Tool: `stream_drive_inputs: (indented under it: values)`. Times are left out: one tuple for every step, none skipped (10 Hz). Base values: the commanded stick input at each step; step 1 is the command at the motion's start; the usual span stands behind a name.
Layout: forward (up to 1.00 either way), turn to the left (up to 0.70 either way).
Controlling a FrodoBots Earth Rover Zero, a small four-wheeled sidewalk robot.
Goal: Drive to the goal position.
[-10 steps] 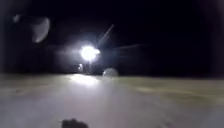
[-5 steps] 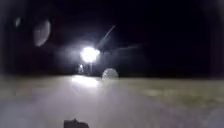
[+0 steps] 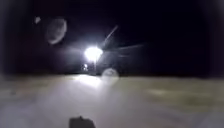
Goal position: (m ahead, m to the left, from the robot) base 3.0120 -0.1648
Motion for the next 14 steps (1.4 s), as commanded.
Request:
stream_drive_inputs:
  values:
    - [0.85,0.02]
    - [0.85,0.03]
    - [0.85,0.16]
    - [0.85,0.16]
    - [0.85,0.14]
    - [0.85,0.11]
    - [0.85,0.12]
    - [0.85,0.12]
    - [0.85,0.13]
    - [0.85,0.14]
    - [0.85,0.15]
    - [0.85,0.15]
    - [0.85,0.16]
    - [0.85,0.17]
